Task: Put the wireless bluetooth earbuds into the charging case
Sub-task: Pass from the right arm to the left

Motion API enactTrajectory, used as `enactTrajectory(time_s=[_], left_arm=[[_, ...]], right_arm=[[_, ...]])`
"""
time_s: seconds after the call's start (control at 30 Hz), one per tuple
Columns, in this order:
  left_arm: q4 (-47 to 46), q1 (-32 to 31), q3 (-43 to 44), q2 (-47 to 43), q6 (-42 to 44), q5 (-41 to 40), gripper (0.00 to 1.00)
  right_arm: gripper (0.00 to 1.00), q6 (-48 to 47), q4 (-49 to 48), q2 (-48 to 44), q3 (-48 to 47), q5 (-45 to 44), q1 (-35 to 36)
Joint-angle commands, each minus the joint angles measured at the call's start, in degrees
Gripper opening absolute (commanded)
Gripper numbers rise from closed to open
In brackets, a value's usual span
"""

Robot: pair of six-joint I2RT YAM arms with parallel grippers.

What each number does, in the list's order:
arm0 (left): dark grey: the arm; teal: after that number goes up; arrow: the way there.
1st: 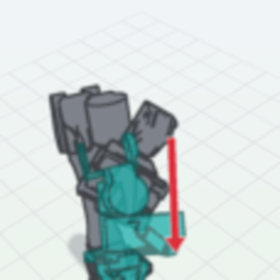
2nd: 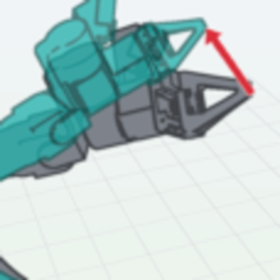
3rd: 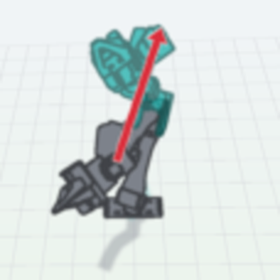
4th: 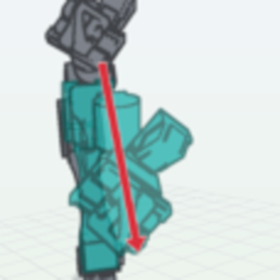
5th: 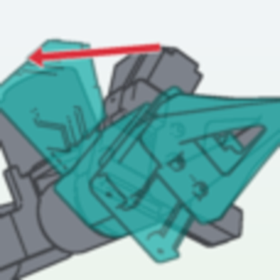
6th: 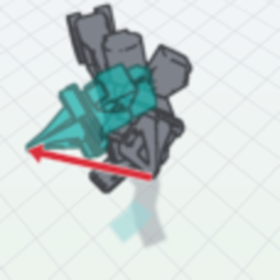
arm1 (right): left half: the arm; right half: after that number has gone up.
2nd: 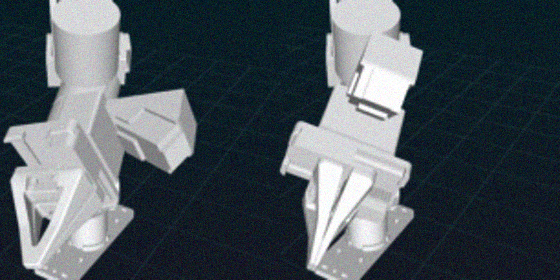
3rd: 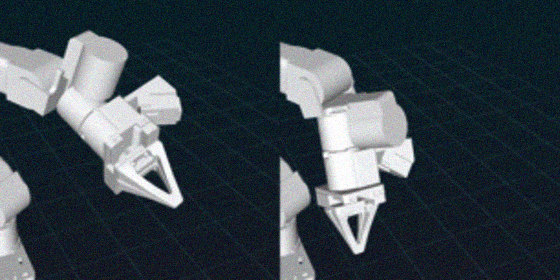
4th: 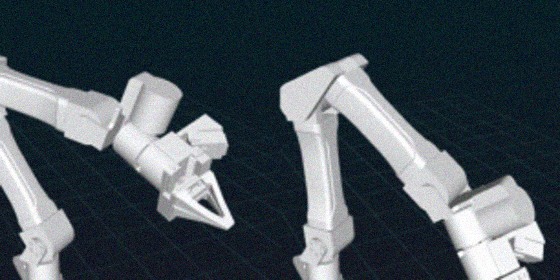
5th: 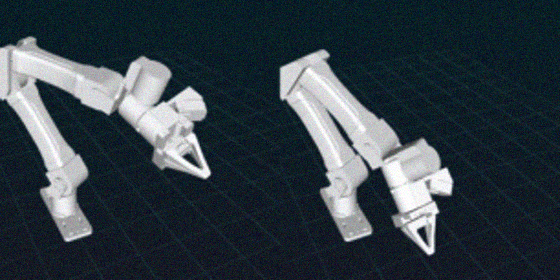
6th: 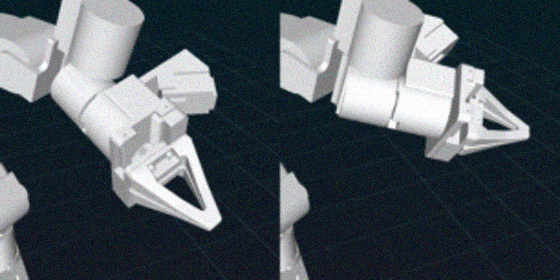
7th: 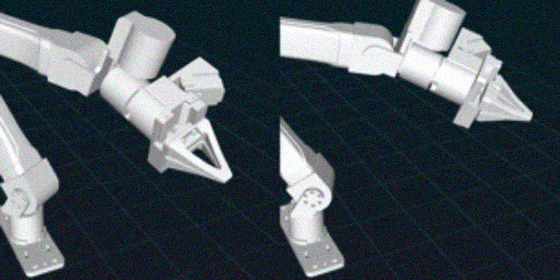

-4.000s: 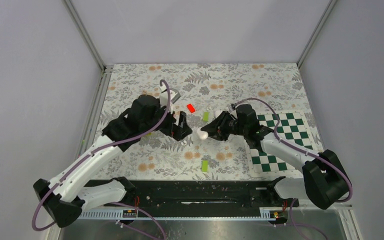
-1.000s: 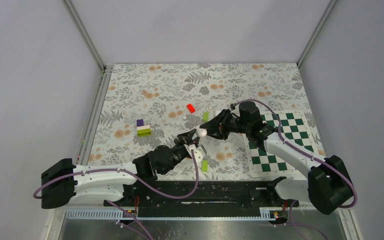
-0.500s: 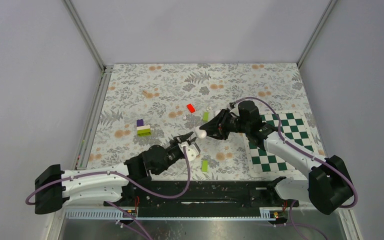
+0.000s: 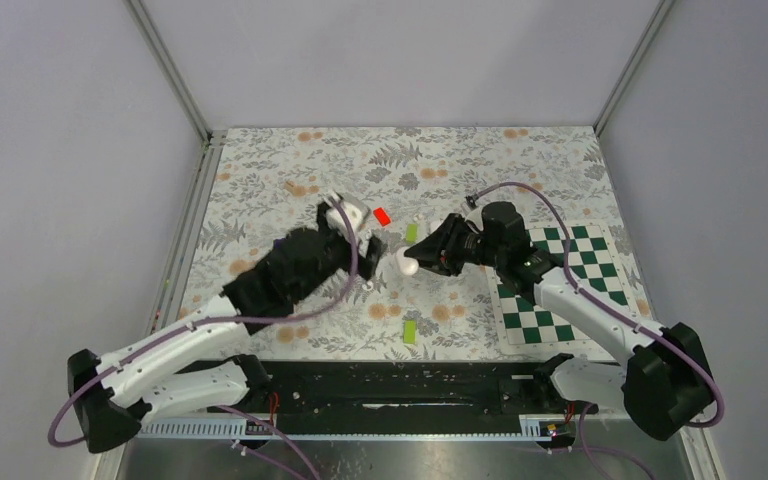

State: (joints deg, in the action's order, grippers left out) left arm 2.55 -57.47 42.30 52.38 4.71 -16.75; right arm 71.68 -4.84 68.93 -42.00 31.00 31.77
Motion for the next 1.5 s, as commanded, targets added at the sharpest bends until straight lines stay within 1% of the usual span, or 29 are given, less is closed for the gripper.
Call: enactTrajectory(time_s=[0.0, 0.07, 0.17, 0.27, 0.37, 0.5, 0.63, 0.77, 0.83, 1.0, 1.07, 1.27, 1.4, 1.47], left_arm=[[23.1, 10.9, 15.3, 4.5, -25.6, 13.5, 0.78], [25.4, 13.8, 16.4, 4.4, -28.7, 18.1, 0.78], [22.4, 16.9, 14.0, 0.8, -34.2, 23.0, 0.8], [20.4, 21.5, 12.7, -0.9, -39.6, 30.6, 0.81], [17.0, 25.1, 10.7, -2.0, -44.4, 37.3, 0.82], [9.6, 27.5, 6.4, -3.3, -49.8, 42.5, 0.82], [5.3, 27.6, 3.7, -2.8, -52.0, 43.9, 0.81], [2.7, 27.6, 2.9, -2.9, -52.2, 44.9, 0.8], [1.7, 27.6, 2.9, -2.5, -52.7, 46.0, 0.81], [-2.1, 27.6, 1.7, -1.0, -56.2, 47.9, 0.8], [-4.4, 27.6, 0.8, -0.2, -58.1, 48.2, 0.79], [-10.5, 27.6, -1.9, 1.6, -62.7, 48.0, 0.74], [-18.1, 27.6, -4.2, 2.9, -67.5, 49.2, 0.71], [-22.0, 27.6, -5.2, 3.7, -69.6, 49.9, 0.68]], right_arm=[[0.0, -8.1, -9.0, -4.1, 2.1, -2.3, -0.6], [0.0, -10.6, -11.9, -5.2, 3.4, -2.2, -0.8], [0.0, -13.7, -16.7, -6.8, 5.6, -1.5, -0.8], [0.0, -16.3, -18.6, -8.6, 6.5, -0.9, -1.0], [0.0, -17.2, -21.1, -10.4, 7.6, -1.0, -0.9], [0.0, -15.2, -24.7, -10.8, 9.1, -1.4, -1.0], [0.0, -9.7, -27.0, -8.8, 9.2, -0.6, -1.1], [0.0, -2.9, -36.6, -5.9, 11.2, 1.1, -1.3], [0.0, 0.5, -42.8, -3.7, 11.7, 2.9, -1.4], [0.0, 9.6, -56.6, 2.1, 12.8, 4.8, -1.4], [0.0, 11.4, -59.3, 3.2, 12.8, 5.0, -1.4], [0.0, 9.8, -55.6, 1.5, 11.4, 5.9, -1.4], [0.0, 8.3, -52.8, -0.1, 10.9, 6.0, -1.4], [0.0, 8.0, -52.3, -0.3, 10.9, 5.7, -1.4]])
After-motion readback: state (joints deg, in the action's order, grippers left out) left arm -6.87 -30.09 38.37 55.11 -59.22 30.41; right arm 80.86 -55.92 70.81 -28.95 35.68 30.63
